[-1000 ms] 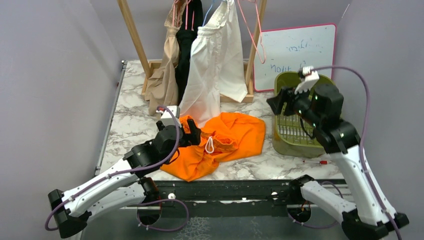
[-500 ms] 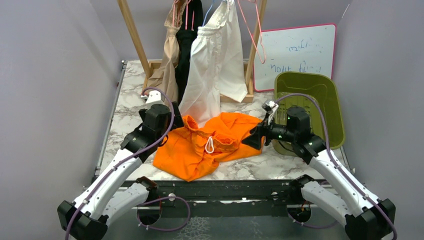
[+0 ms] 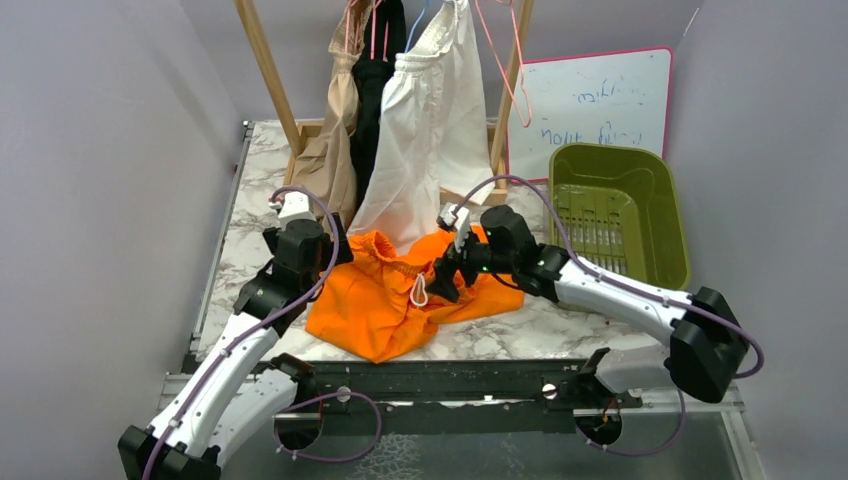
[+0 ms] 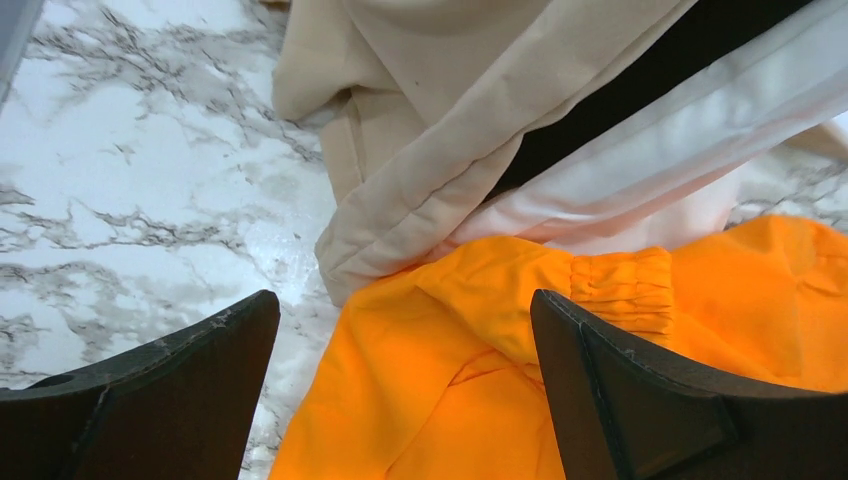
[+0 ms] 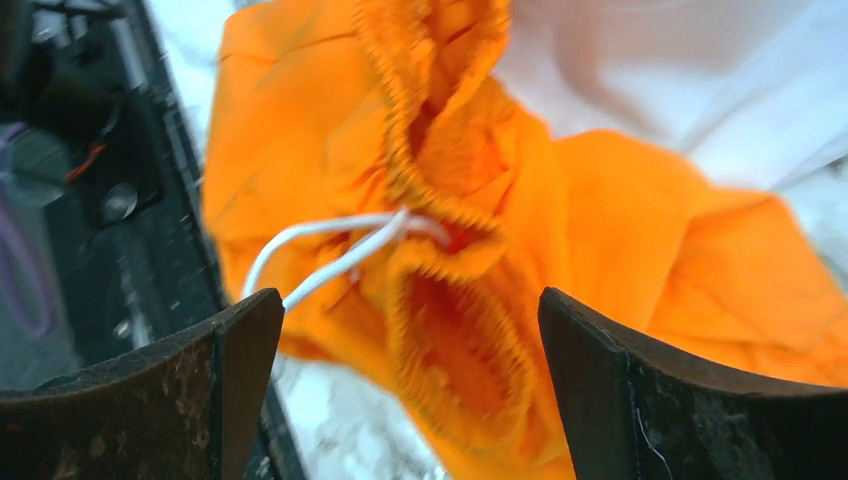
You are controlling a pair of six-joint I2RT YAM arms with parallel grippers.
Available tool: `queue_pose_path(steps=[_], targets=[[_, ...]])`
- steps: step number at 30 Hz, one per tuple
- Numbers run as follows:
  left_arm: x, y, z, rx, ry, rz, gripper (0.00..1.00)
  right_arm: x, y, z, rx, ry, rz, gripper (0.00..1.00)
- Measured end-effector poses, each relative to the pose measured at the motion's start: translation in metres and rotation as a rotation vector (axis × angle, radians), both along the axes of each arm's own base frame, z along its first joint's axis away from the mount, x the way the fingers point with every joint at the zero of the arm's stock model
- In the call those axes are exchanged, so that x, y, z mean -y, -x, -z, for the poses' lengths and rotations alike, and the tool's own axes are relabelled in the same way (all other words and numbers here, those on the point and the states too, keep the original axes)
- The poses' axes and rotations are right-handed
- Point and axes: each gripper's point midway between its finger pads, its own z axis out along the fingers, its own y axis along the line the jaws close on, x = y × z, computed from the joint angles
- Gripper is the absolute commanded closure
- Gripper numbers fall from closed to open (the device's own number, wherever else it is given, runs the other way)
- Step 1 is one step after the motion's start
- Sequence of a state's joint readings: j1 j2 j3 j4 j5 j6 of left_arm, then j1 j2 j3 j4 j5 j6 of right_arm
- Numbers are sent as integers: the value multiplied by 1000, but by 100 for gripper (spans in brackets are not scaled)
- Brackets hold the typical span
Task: Remove the shorts from the hanger
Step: Pick up the shorts at the center of the board.
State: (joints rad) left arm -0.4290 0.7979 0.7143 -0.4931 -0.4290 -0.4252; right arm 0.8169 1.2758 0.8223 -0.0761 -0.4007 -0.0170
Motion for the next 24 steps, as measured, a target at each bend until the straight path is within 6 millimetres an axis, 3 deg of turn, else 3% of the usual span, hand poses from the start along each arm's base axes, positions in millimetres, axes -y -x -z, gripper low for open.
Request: queue_pose_path(steps=[5,8,12,16,18,21,24], targets=[[-16,7,-27,123,20,-62,1,-16,-36,9,47,20,83,1],[-22,10,-34,159,26,-87,1,-31,-47,27,17,45,81,1],[-23,8,-32,150,14,-95,1,-52,-41,66,-65,72,66,1],[-22,5,-23,117,-7,-92,1,-54,-28,124,-141,179,107,1],[-21,4,-18,99,-18,-89,1,-59,-37,127,-100,192,165,0],[-20,3,-15,86,-26,-84,1,-59,-40,132,-39,219,238,17],[-20,3,-15,84,-28,-81,1,-50,-37,137,27,238,319,47]])
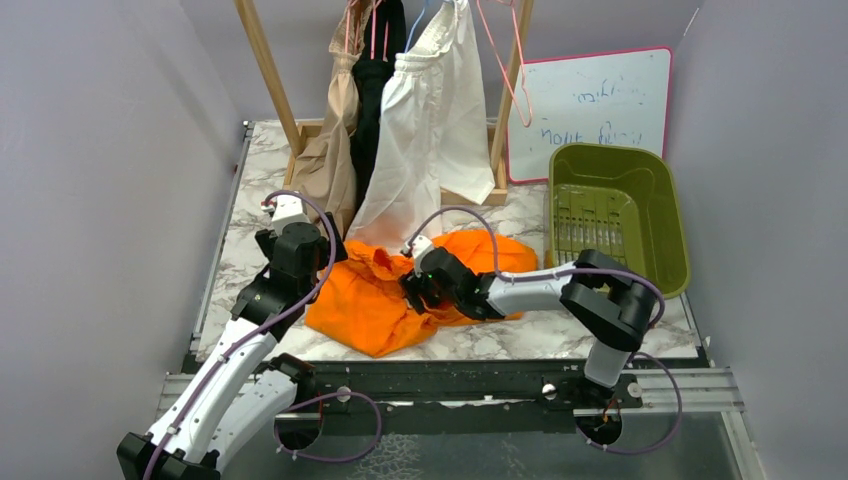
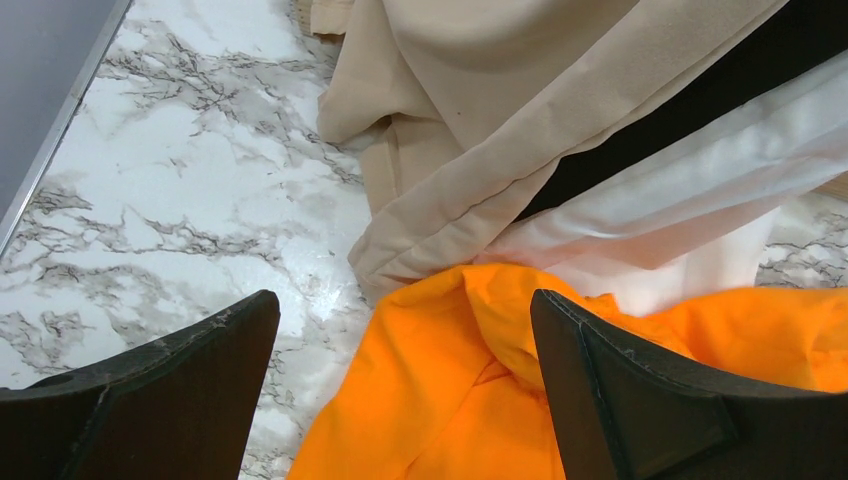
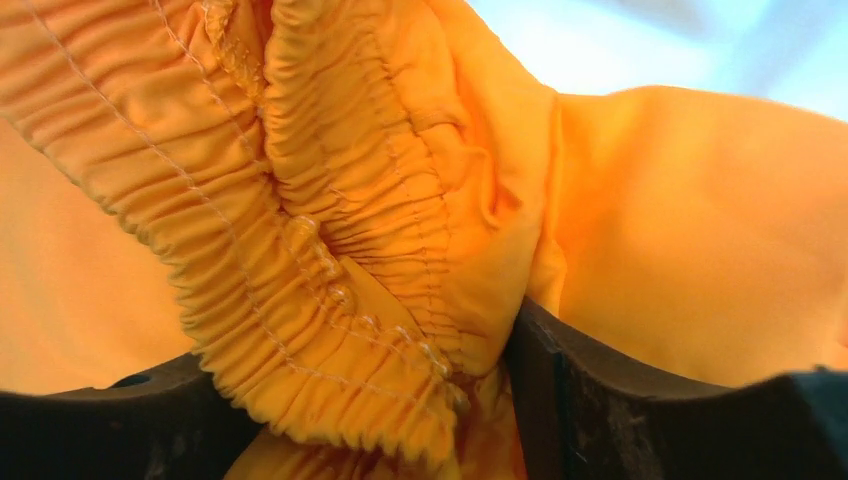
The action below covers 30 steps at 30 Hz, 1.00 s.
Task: Remove the shorts from the hanger
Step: Pick up the shorts at the center of the board.
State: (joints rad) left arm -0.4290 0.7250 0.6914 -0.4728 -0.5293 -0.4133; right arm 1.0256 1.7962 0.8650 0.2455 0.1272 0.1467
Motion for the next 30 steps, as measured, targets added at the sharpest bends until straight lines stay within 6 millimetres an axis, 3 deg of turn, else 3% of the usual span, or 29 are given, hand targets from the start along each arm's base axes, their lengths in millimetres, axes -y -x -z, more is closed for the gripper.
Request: queue_pose_path(steps=[4,8,12,21,30], targets=[[1,0,0,-2,-1,6,1,28,7,0,17,-12,92,79],[1,0,0,-2,-2,11,1,56,22,-5,-10,-38,140,97],[2,0,0,-1,0,14,1,83,42,-18,-25,-67,150,99],[3,1,-2,7,8,20,1,105,39,-126,139,-314,213,99],[3,1,-3,10,10,22,1,129,37,-183,203,-385,295,99]])
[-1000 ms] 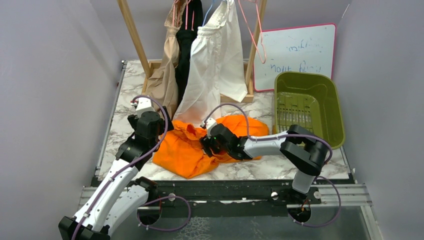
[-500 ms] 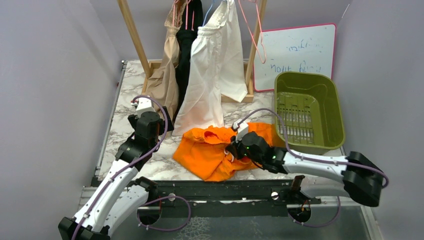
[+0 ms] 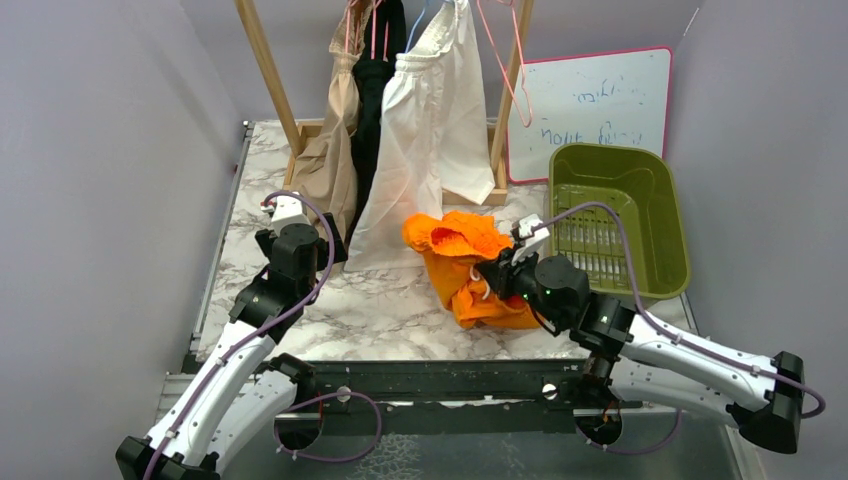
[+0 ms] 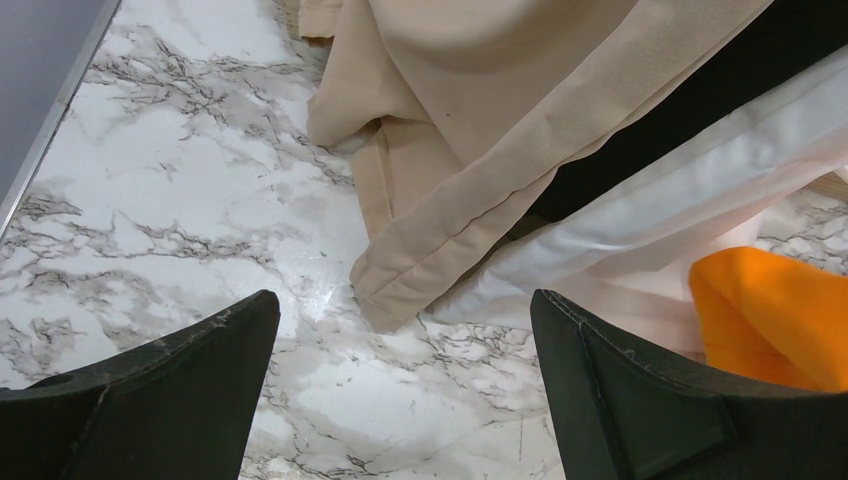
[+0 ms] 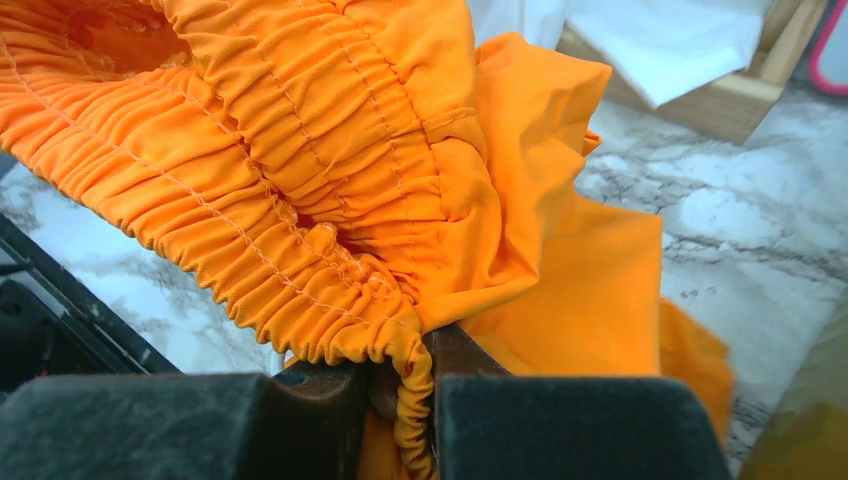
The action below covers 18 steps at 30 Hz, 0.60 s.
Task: Remove the shorts from the hanger
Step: Pick up the shorts at the center of the board.
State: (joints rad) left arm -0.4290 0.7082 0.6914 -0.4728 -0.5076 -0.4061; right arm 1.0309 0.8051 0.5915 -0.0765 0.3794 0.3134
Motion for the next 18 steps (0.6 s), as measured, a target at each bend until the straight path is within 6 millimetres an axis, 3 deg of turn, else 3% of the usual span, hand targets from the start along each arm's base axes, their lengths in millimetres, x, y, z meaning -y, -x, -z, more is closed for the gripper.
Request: queue_pose_path(steps=[6,12,15,18], targets=[[0,0,0,1,1,2,1,18,-8,-74,119,-54,71,99],[0,0,0,1,2,3,1,58,-19,-162,293,-96,225,99],[0,0,-1,2,2,3,1,83,-22,-190,360,-83,318,99],[0,0,-1,4,3,3,1,105,-22,-202,407,-53,387,99]])
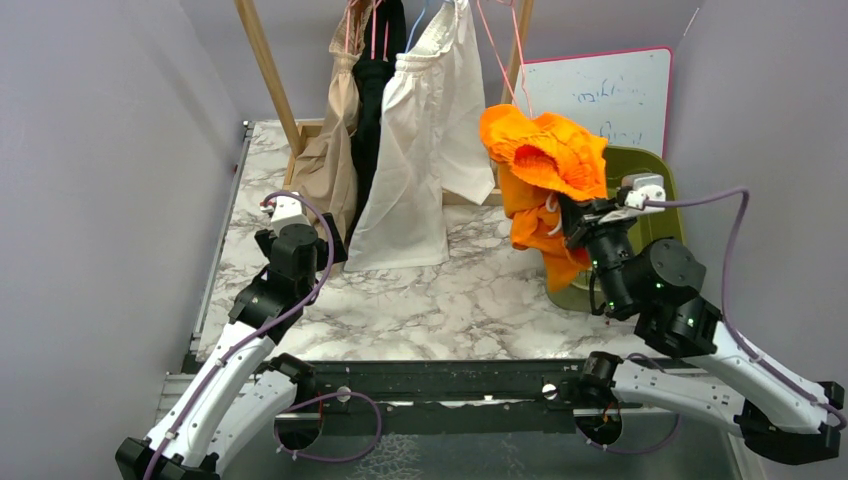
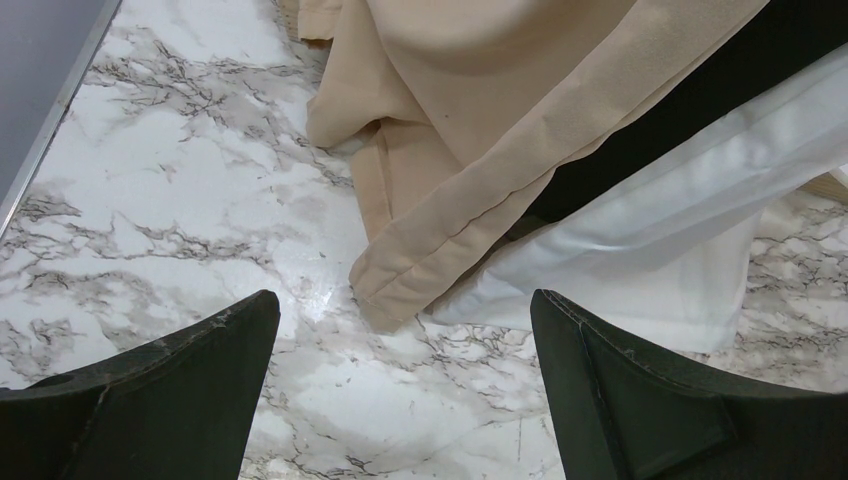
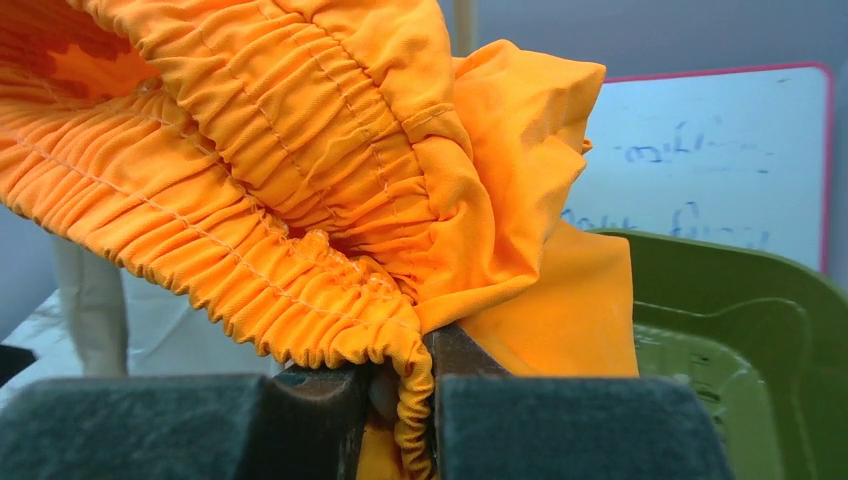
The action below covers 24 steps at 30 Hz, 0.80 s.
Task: Remove the shorts from the hanger
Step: Pick up the shorts at the center of the board.
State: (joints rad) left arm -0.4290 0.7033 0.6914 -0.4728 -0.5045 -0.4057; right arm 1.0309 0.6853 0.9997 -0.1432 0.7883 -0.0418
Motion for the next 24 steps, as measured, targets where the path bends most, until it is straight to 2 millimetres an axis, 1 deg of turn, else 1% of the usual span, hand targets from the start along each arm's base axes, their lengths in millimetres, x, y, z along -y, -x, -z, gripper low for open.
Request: queue_pose_path(steps=[8,10,13,17,24], targets=[[0,0,0,0,0,0,1,55,15,-27,77,-10,127,99],[0,0,0,-2,-2,1,1,66,18,-36,93,-26,151,99],[0,-1,2,-7,-6,2,1,79,20,-45,113,-24,199,99],[1,-1,2,-10,-7,4,1,88,21,-50,125,-1,236,99],[0,-1,2,-9,-8,4,1,101,27,-63,150,-18,255,99]])
